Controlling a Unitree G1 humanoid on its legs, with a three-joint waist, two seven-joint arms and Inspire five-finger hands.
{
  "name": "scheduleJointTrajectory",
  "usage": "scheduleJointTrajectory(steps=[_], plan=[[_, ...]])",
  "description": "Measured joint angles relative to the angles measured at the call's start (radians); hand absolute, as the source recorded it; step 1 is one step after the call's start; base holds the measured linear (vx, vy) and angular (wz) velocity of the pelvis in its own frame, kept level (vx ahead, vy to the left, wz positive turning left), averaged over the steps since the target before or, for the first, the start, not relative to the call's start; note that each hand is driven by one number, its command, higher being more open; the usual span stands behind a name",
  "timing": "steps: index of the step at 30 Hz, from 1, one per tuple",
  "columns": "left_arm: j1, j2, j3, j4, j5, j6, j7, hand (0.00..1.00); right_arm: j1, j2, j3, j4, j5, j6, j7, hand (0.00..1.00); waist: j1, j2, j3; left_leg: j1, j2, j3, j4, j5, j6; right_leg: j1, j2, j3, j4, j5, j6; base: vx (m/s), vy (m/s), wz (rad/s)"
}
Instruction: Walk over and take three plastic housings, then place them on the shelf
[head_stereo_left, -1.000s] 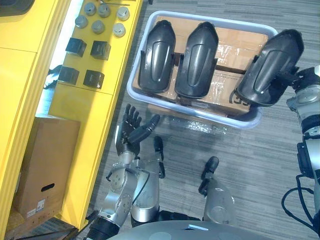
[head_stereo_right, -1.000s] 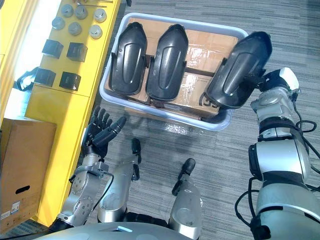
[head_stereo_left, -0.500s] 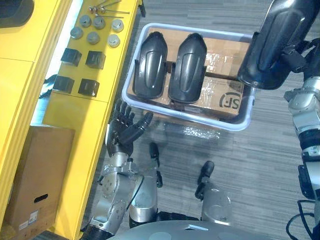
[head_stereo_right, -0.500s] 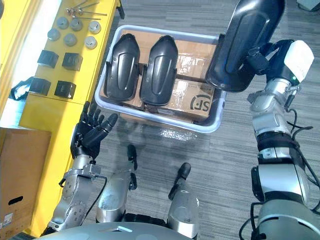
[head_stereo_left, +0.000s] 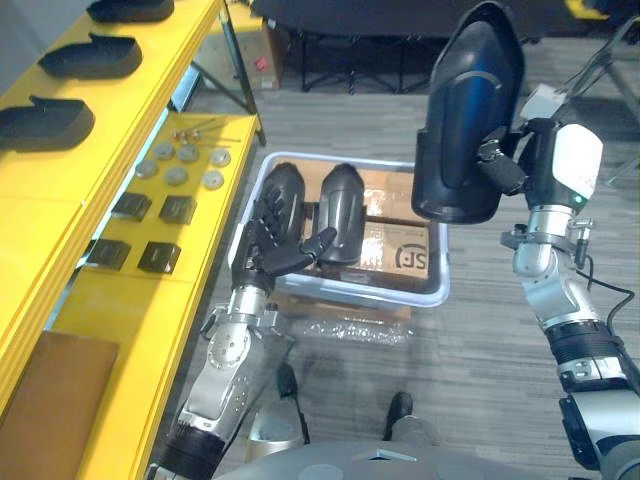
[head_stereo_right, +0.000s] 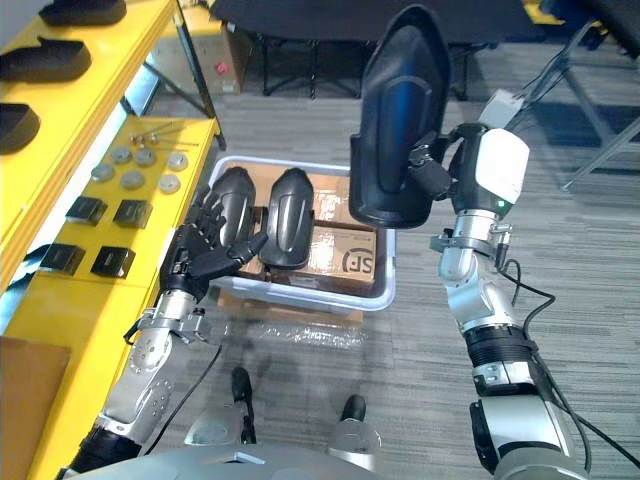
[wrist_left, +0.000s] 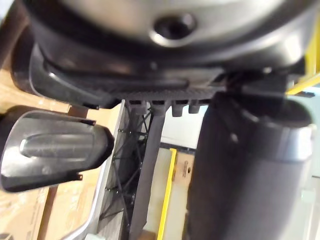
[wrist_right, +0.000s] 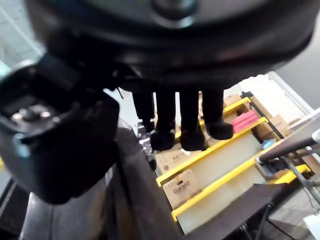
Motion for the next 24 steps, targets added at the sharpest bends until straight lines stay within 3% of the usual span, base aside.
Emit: scheduleJointTrajectory(steps=[4, 11, 20, 24], plan=[[-0.010, -0.005, -0.004, 0.002, -0.171, 0.090, -0.090, 1.00, 0.028, 0.034, 0.000, -0.087, -0.031, -0.050, 0.022, 0.00, -0.018, -0.010, -0.030, 0.028, -0.001, 0.024, 0.000, -0.001, -0.001, 0.011, -0.004, 0.022, 0.001, 0.005, 0.006, -0.02, 0.005, -0.16], [-0.030, -0.007, -0.016, 0.004, -0.273, 0.165, -0.144, 1.00, 0.029, 0.057, 0.018, -0.114, -0.054, -0.109, 0.088, 0.00, -0.019, -0.010, -0.081, 0.038, -0.002, 0.035, 0.000, -0.007, -0.005, 0.016, -0.005, 0.033, -0.011, 0.006, 0.008, -0.04, 0.005, -0.05], [-0.081, -0.001, -0.012, 0.013, -0.273, 0.175, -0.236, 1.00, 0.032, 0.072, 0.069, -0.118, -0.053, -0.139, 0.160, 0.00, -0.019, -0.008, -0.111, 0.038, -0.003, 0.039, 0.000, 0.000, 0.003, 0.016, -0.006, 0.033, -0.017, 0.015, 0.009, 0.01, -0.003, -0.01], [-0.088, -0.006, -0.011, 0.013, -0.322, 0.175, -0.239, 1.00, 0.036, 0.098, 0.100, -0.117, -0.046, -0.162, 0.171, 0.00, -0.019, -0.006, -0.119, 0.038, -0.003, 0.038, 0.000, 0.001, 0.004, 0.019, -0.006, 0.031, -0.018, 0.023, 0.009, 0.03, -0.008, 0.00]])
